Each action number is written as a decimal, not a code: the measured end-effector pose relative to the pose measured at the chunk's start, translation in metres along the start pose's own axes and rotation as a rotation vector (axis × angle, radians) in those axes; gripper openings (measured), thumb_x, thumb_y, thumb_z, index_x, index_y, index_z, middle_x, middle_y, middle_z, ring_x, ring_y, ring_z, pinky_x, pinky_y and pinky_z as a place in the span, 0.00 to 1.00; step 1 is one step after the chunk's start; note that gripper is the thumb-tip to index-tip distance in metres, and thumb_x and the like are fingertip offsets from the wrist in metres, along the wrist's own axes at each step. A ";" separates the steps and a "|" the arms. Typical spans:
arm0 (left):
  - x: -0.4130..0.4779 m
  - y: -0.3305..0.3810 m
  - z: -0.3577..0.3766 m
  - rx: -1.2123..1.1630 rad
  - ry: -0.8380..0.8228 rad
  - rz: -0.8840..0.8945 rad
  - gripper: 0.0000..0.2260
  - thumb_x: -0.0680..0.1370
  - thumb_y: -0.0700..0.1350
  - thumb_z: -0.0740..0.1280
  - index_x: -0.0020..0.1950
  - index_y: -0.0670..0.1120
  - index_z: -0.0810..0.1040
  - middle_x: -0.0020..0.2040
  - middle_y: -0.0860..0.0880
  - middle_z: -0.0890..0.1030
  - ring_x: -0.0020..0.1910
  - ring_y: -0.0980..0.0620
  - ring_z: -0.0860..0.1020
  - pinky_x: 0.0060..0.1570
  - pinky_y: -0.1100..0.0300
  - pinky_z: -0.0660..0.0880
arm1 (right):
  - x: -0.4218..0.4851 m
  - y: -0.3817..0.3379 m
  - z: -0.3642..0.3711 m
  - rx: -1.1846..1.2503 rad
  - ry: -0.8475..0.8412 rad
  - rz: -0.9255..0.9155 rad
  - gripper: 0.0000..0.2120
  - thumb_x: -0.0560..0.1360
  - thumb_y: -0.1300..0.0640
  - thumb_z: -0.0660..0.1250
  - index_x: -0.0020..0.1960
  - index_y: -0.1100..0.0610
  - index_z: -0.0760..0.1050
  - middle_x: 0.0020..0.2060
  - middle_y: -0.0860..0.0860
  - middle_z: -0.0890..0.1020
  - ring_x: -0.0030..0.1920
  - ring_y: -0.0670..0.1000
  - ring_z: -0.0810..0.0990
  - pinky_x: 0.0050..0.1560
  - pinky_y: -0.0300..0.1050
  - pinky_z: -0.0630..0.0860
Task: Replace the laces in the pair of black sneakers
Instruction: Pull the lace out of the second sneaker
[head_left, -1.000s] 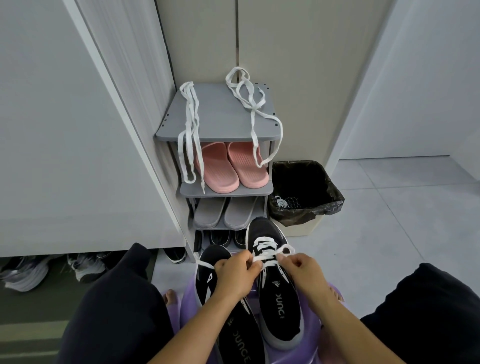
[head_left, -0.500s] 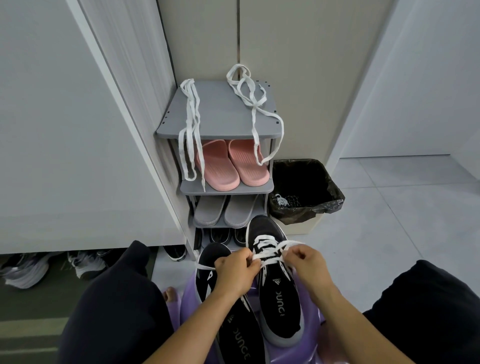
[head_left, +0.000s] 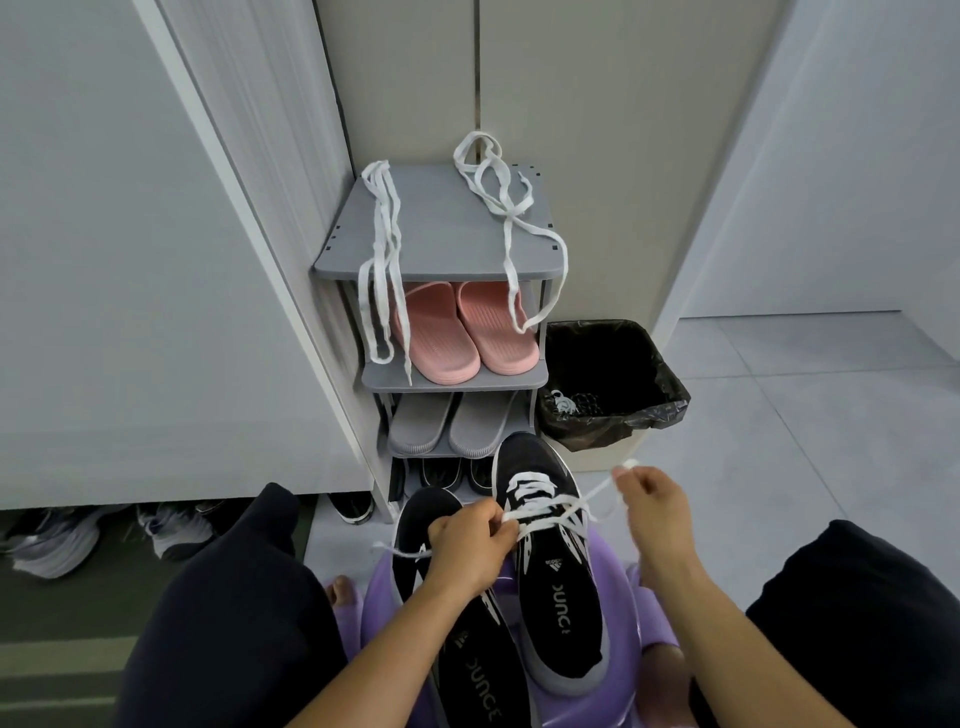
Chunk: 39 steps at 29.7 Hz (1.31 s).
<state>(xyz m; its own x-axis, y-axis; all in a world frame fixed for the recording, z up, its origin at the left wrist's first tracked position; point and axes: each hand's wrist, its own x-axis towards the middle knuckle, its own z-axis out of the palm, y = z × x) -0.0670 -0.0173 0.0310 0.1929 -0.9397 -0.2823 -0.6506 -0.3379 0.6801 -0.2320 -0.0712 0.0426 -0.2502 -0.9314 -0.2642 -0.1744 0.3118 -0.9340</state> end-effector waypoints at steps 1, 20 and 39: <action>0.000 -0.001 0.000 -0.006 -0.005 -0.008 0.16 0.78 0.49 0.62 0.32 0.51 0.62 0.29 0.54 0.68 0.34 0.56 0.66 0.50 0.60 0.62 | 0.002 -0.001 -0.003 0.044 -0.010 0.021 0.12 0.77 0.60 0.63 0.35 0.60 0.70 0.30 0.54 0.70 0.31 0.51 0.65 0.28 0.34 0.63; 0.000 0.001 0.001 0.043 0.020 0.014 0.17 0.78 0.49 0.63 0.31 0.50 0.61 0.30 0.54 0.68 0.36 0.53 0.68 0.50 0.58 0.61 | -0.013 0.022 0.014 -0.086 -0.369 0.078 0.12 0.74 0.62 0.68 0.34 0.58 0.70 0.27 0.50 0.70 0.30 0.47 0.66 0.33 0.39 0.65; 0.001 -0.001 0.001 0.021 0.001 -0.017 0.17 0.78 0.50 0.64 0.31 0.50 0.62 0.29 0.54 0.67 0.35 0.54 0.67 0.53 0.57 0.64 | -0.008 0.015 0.013 -0.054 -0.221 0.102 0.19 0.78 0.56 0.62 0.29 0.58 0.68 0.27 0.53 0.72 0.31 0.50 0.68 0.34 0.44 0.65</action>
<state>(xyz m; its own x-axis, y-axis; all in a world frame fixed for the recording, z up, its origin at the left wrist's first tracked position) -0.0667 -0.0177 0.0300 0.2046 -0.9340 -0.2928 -0.6623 -0.3524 0.6612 -0.2200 -0.0615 0.0274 -0.0559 -0.9113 -0.4079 -0.2114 0.4100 -0.8872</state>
